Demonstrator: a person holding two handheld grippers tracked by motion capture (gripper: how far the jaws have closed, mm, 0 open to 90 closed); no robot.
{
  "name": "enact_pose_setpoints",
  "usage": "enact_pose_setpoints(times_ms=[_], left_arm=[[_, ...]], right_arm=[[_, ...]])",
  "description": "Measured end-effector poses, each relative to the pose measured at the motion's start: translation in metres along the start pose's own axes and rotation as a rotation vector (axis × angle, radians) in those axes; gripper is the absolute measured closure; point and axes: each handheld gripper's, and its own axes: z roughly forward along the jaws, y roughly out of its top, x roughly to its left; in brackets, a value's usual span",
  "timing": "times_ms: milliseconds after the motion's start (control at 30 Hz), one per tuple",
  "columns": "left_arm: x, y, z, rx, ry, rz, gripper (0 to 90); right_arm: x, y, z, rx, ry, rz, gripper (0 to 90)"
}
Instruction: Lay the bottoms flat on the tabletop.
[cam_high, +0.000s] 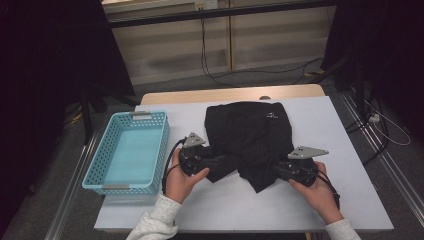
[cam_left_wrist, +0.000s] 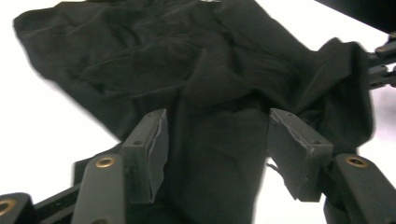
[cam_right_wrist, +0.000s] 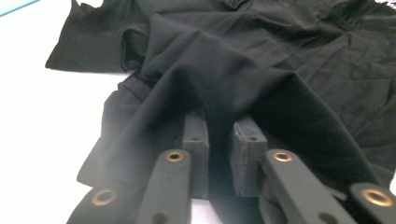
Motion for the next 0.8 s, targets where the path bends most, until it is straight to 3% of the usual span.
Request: enact_pose_setpoints(times_ms=[167, 300, 567, 667, 733, 800], left_arm=[[-0.015, 0.003, 0.011, 0.014, -0.053, 0.034, 37.2], [-0.025, 0.002, 0.023, 0.031, -0.079, 0.064, 38.3], [-0.052, -0.002, 0.056, 0.064, -0.135, 0.16, 46.0], [-0.055, -0.007, 0.072, 0.1, -0.132, 0.191, 53.4], [-0.055, -0.01, 0.081, 0.139, -0.15, 0.176, 60.3], [-0.057, -0.013, 0.088, 0.144, -0.148, 0.198, 65.5]], right_arm=[[-0.004, 0.0, -0.015, -0.039, -0.041, 0.027, 57.8], [-0.011, -0.001, -0.031, -0.075, -0.079, 0.053, 52.8], [-0.02, -0.013, -0.049, -0.086, -0.138, 0.095, 48.8], [-0.022, -0.02, -0.053, -0.073, -0.147, 0.107, 48.8], [-0.022, -0.025, -0.056, -0.061, -0.154, 0.108, 48.8], [-0.02, -0.03, -0.057, -0.052, -0.16, 0.108, 48.9]])
